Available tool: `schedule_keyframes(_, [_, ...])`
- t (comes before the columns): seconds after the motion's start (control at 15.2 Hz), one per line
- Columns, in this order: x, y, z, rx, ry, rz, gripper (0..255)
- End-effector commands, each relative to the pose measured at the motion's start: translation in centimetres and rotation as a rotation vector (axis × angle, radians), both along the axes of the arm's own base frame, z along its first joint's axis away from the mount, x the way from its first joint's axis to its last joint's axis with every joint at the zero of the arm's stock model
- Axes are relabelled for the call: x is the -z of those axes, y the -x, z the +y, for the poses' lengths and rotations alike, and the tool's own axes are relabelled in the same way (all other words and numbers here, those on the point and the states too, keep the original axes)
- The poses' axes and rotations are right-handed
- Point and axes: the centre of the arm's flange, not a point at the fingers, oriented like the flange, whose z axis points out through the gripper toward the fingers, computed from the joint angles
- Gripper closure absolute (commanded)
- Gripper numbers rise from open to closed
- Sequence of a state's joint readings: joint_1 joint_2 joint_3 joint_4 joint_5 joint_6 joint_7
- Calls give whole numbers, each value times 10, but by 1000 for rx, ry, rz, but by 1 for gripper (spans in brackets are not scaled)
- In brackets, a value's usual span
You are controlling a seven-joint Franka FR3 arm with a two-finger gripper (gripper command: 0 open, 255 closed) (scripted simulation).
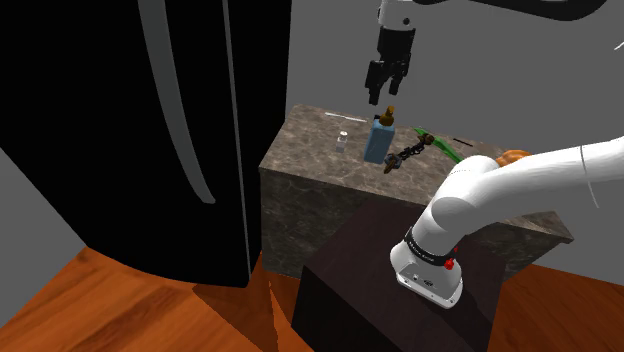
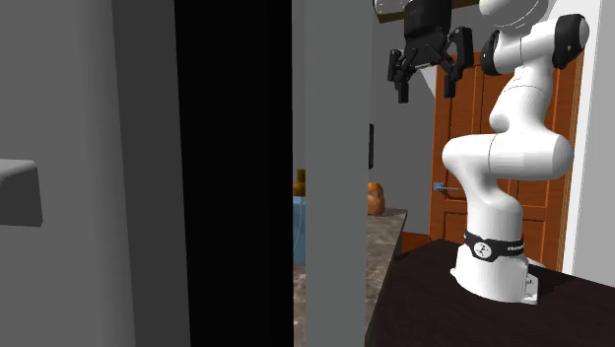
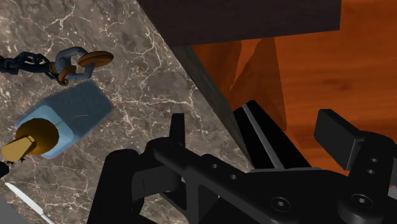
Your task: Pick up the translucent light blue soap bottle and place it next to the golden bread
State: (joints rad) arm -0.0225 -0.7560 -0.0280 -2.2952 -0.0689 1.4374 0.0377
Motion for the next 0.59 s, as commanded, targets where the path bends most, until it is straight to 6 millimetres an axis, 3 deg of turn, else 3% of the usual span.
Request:
schedule_keyframes(0.0, [0,0,0,0,0,0,0])
schedule_keyframes(0.53, [42,-17,-93,-12,12,-18,0])
